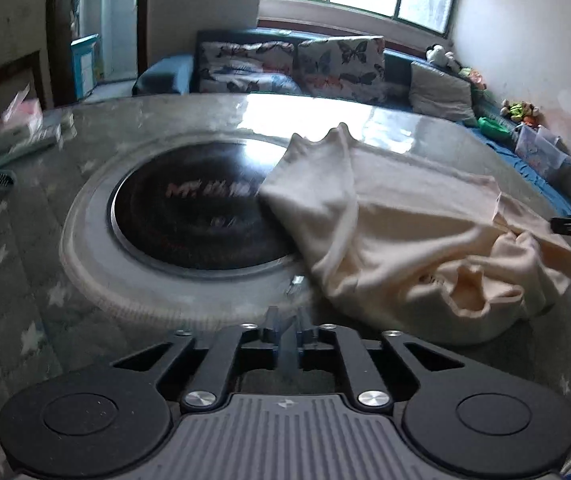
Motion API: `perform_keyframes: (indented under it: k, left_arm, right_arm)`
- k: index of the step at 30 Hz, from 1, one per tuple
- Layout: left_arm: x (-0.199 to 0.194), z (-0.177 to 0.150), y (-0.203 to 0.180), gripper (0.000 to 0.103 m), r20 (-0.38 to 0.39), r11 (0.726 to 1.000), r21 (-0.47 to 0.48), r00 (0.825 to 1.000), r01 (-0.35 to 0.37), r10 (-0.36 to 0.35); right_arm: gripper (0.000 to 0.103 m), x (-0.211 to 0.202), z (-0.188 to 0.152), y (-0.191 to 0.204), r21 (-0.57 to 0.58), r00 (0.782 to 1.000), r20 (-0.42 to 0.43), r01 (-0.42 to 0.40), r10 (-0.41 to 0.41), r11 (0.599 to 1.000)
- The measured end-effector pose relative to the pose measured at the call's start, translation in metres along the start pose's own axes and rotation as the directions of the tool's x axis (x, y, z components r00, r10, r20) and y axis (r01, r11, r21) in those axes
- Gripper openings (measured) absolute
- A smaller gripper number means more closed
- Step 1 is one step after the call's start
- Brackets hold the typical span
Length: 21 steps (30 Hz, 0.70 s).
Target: Fold clothes
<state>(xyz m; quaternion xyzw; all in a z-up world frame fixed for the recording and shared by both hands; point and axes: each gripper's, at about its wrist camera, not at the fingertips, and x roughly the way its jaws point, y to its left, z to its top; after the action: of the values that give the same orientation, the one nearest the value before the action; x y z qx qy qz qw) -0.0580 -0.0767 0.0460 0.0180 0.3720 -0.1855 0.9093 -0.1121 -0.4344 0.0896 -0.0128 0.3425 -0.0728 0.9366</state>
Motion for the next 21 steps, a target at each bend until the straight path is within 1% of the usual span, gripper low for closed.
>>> perform_keyframes:
  k: [2,4,6,7,8,9,10,11,14,17,19,21]
  left_arm:
    - [0.002,0.004,-0.006,0.055,0.02,1.0,0.013,1.0,-0.015,0.015]
    - [0.007,0.009,-0.01,0.057,0.033,0.999,0.029,0.999,-0.022,0.021]
    - [0.013,0.015,-0.013,0.067,0.037,0.999,0.033,0.999,-0.02,0.019]
    - [0.016,0.018,-0.015,0.069,0.038,0.999,0.037,0.999,-0.022,0.021]
    - [0.019,0.02,-0.018,0.07,0.039,0.999,0.042,0.999,-0.025,0.023]
    - [0.021,0.023,-0.02,0.07,0.04,0.999,0.047,0.999,-0.027,0.025]
    - [0.023,0.025,-0.022,0.071,0.043,0.998,0.052,0.999,-0.025,0.023]
    - [0.024,0.028,-0.024,0.074,0.049,0.998,0.058,0.999,-0.022,0.019]
    - [0.028,0.035,-0.03,0.075,0.068,0.997,0.078,0.998,-0.024,0.019]
    - [0.035,0.048,-0.036,0.075,0.09,0.995,0.096,0.996,-0.021,0.012]
    - [0.043,0.057,-0.039,0.075,0.099,0.994,0.105,0.995,-0.029,0.019]
    - [0.052,0.065,-0.042,0.075,0.104,0.993,0.112,0.994,-0.037,0.025]
  right_arm:
    - [0.039,0.022,0.008,0.006,-0.015,0.999,-0.036,-0.011,0.011,1.0]
    - [0.035,0.037,0.008,0.012,-0.034,0.998,-0.063,-0.027,0.025,0.999]
    - [0.032,0.052,0.008,0.018,-0.052,0.995,-0.09,-0.044,0.039,0.998]
    - [0.03,0.057,0.007,0.02,-0.057,0.994,-0.098,-0.049,0.043,0.997]
    - [0.025,0.061,0.007,0.021,-0.058,0.994,-0.102,-0.049,0.043,0.997]
    - [0.018,0.064,0.005,0.021,-0.052,0.994,-0.103,-0.042,0.036,0.998]
    - [0.013,0.064,0.005,0.019,-0.047,0.995,-0.098,-0.039,0.034,0.998]
    - [0.004,0.062,0.005,0.015,-0.036,0.996,-0.089,-0.035,0.031,0.999]
    - [0.002,0.047,0.005,0.002,-0.023,0.999,-0.038,0.021,-0.022,1.0]
    - [0.002,0.021,0.002,-0.02,0.019,0.996,0.021,0.09,-0.09,0.996]
    - [0.002,0.003,-0.004,-0.037,0.051,0.986,0.041,0.159,-0.161,0.986]
    - [0.002,-0.014,-0.012,-0.055,0.087,0.97,0.052,0.234,-0.239,0.968]
